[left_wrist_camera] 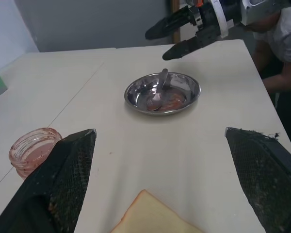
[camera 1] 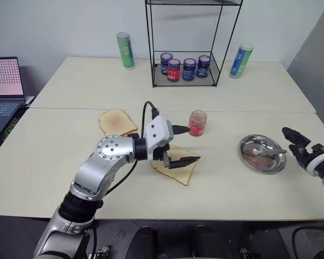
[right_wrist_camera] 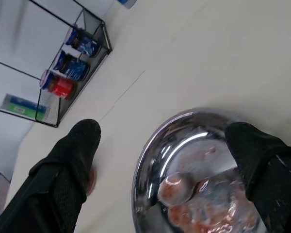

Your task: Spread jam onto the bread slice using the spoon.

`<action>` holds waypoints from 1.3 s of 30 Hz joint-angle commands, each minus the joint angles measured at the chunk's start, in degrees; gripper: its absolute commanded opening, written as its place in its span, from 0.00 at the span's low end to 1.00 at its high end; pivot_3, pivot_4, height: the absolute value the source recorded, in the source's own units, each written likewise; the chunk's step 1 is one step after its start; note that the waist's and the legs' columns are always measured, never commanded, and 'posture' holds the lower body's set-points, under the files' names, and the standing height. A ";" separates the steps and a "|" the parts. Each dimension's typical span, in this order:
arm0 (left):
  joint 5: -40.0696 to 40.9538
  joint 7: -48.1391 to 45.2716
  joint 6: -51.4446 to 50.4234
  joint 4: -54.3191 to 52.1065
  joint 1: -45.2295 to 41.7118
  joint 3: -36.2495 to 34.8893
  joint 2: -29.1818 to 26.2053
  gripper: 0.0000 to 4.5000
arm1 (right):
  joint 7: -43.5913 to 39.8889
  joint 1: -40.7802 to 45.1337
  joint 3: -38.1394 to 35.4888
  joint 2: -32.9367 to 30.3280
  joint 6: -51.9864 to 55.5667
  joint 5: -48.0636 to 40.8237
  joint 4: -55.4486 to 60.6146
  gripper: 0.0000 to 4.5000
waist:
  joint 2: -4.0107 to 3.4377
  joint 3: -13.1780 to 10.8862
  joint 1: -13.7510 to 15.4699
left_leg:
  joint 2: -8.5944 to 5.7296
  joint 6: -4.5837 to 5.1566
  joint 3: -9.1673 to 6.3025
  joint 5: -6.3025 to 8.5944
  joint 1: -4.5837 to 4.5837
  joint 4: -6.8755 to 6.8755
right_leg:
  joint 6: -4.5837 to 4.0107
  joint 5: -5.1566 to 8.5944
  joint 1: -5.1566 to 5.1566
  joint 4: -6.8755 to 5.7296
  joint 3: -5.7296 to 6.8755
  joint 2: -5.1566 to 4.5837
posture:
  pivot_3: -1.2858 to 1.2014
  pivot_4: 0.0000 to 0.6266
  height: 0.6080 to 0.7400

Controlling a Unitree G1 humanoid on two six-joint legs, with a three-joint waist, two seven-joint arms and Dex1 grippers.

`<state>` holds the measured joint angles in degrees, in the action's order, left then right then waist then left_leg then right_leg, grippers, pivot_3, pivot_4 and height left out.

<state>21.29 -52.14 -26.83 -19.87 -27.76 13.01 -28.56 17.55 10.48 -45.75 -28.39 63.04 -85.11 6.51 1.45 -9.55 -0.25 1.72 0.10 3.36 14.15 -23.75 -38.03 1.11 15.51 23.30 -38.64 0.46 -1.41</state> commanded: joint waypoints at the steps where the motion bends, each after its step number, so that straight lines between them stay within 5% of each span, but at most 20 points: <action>1: -0.02 0.38 1.33 -0.64 -1.26 -0.68 0.70 0.99 | 6.00 -0.14 1.57 0.59 -3.36 -3.82 3.23 1.00 | 0.00 0.00 0.01 | 0.00 0.00 0.00 0.00 0.00 0.00 | 0.00 0.00 0.00 0.00 0.00 0.00 | 0.52 0.24 1.00; 14: 0.00 2.11 0.87 -1.99 -0.39 -1.32 0.48 0.99 | 12.42 -3.48 7.01 0.17 -8.45 -5.00 3.17 1.00 | -0.01 0.00 -0.07 | 0.03 0.00 0.00 0.00 0.00 0.01 | 0.04 0.02 0.00 0.02 0.00 0.01 | 0.52 0.24 1.00; 34: 0.54 2.30 0.01 -2.05 -1.87 -1.67 -0.17 0.99 | 2.26 2.15 11.15 0.76 -13.99 7.14 -9.48 1.00 | 0.00 0.01 0.12 | 0.00 0.00 0.00 0.00 -0.02 0.01 | 0.01 0.00 0.00 0.07 0.01 -0.01 | 0.52 0.24 1.00; 39: 0.73 2.57 -0.36 -2.57 -1.77 -1.71 -0.21 1.00 | 1.19 2.62 11.00 0.99 -14.62 9.01 -10.53 0.77 | 0.00 0.01 0.12 | 0.00 0.00 0.00 0.00 -0.02 0.00 | 0.01 0.01 0.00 0.07 0.01 -0.01 | 0.52 0.24 1.00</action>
<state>21.35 -50.03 -27.25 -19.91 -28.86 13.01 -28.64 18.96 12.56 -33.63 -27.18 49.25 -77.46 -3.25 1.45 -9.54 -0.13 1.72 0.11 3.36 14.15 -23.78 -38.03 1.12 15.51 23.30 -38.57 0.46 -1.43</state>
